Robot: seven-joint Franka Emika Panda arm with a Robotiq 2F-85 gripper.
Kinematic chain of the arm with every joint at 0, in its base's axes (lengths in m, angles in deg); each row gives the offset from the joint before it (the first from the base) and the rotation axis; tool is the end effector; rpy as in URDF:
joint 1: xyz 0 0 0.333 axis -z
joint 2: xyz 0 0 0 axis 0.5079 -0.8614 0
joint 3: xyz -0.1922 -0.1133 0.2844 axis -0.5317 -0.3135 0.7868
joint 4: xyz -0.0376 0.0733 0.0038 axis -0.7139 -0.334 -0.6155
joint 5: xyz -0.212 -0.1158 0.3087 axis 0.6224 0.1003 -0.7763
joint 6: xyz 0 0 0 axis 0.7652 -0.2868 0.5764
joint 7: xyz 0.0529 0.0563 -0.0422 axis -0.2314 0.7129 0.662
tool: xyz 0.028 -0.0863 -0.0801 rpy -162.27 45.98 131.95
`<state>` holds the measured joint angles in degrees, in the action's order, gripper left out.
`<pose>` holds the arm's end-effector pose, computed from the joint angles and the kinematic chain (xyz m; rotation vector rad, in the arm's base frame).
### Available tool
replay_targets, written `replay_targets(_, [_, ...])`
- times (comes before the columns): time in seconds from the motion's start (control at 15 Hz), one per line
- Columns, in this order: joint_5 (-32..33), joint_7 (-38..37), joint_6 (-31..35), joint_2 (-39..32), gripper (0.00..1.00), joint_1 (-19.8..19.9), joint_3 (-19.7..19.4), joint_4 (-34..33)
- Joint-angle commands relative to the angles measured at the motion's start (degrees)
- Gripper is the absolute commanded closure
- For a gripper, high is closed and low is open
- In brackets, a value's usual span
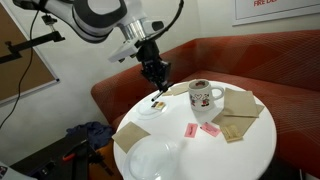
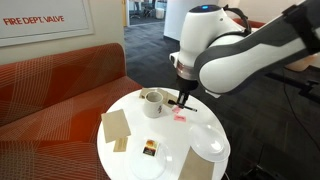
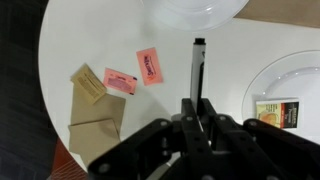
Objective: Move the mug forward, put the marker in the mug then take it out and put it back on the table
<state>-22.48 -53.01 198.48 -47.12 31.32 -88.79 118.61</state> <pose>0.5375 -0.0359 0.3162 2.9295 0.5400 0.0520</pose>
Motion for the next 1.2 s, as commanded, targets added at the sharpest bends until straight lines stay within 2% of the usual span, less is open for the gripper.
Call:
replay_targets(0.0, [-0.09,-3.83,-3.92,5.10,0.97,-0.14,0.50,0.00])
replay_targets(0.2, [1.47,-10.53,-3.43,6.72,0.97,-0.44,0.45,-0.59])
replay_targets(0.4, [5.50,-20.57,-1.57,7.18,0.97,-0.71,0.56,-0.81])
replay_targets(0.67, [15.26,-38.42,0.48,6.51,0.97,-1.54,0.47,-1.51])
replay_targets(1.13, [35.42,-70.44,-0.54,4.00,0.97,-3.03,0.59,-4.31])
